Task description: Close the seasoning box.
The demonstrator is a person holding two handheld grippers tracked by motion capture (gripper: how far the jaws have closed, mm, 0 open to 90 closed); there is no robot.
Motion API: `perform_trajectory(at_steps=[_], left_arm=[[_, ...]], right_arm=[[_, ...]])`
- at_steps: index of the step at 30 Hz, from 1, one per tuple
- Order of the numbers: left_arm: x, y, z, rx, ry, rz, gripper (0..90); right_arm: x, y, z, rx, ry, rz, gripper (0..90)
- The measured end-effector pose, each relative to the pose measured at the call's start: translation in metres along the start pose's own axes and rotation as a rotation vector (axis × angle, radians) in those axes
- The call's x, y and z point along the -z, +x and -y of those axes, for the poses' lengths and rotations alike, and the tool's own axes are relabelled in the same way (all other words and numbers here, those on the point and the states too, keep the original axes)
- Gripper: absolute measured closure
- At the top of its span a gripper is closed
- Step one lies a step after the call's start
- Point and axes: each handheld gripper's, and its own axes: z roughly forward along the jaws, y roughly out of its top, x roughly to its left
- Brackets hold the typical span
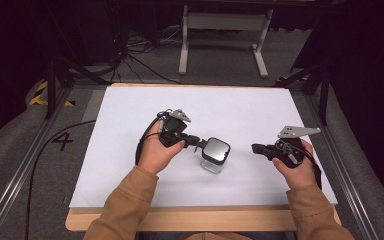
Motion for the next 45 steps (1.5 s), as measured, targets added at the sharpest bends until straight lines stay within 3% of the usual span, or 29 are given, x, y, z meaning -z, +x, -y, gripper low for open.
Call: perform_trajectory(at_steps=[3, 6, 10, 12, 14, 24, 27, 30, 33, 37, 39, 45], left_arm=[[0.001, 0.006, 0.005, 0.017, 0.032, -0.008, 90.0], [-0.006, 0.012, 0.012, 0.017, 0.118, 0.005, 90.0], [-0.019, 0.015, 0.019, -0.019, 0.197, 0.015, 90.0], [-0.026, 0.015, 0.022, -0.015, 0.215, 0.073, 90.0], [-0.032, 0.015, 0.023, -0.011, 0.234, 0.087, 90.0], [-0.060, 0.024, 0.020, 0.028, 0.200, 0.060, 90.0], [-0.059, 0.029, 0.019, 0.042, 0.197, 0.065, 90.0], [-0.058, 0.036, 0.018, 0.060, 0.183, 0.098, 90.0], [-0.057, 0.040, 0.016, 0.056, 0.177, 0.074, 90.0], [-0.059, 0.043, 0.013, 0.038, 0.114, 0.023, 90.0], [-0.061, 0.044, 0.014, 0.048, 0.087, 0.024, 90.0], [-0.047, 0.045, 0.018, 0.067, 0.099, 0.020, 90.0]], right_arm=[[-0.003, -0.004, 0.001, -0.006, 0.006, 0.006, 90.0], [-0.008, -0.008, 0.001, -0.007, 0.023, 0.010, 90.0], [-0.012, -0.010, 0.001, -0.001, 0.026, -0.002, 90.0], [-0.013, -0.011, 0.001, -0.001, 0.025, -0.005, 90.0], [-0.013, -0.012, 0.001, -0.003, 0.025, -0.010, 90.0], [-0.010, -0.012, 0.005, -0.008, 0.018, -0.009, 90.0], [-0.008, -0.012, 0.008, -0.012, 0.024, -0.006, 90.0], [-0.006, -0.011, 0.012, -0.017, 0.025, -0.003, 90.0], [-0.005, -0.011, 0.013, -0.021, 0.025, -0.001, 90.0], [-0.006, -0.009, 0.015, -0.025, 0.028, -0.002, 90.0], [-0.009, -0.008, 0.016, -0.018, 0.034, -0.002, 90.0], [-0.023, -0.004, 0.014, 0.003, 0.056, -0.019, 90.0]])
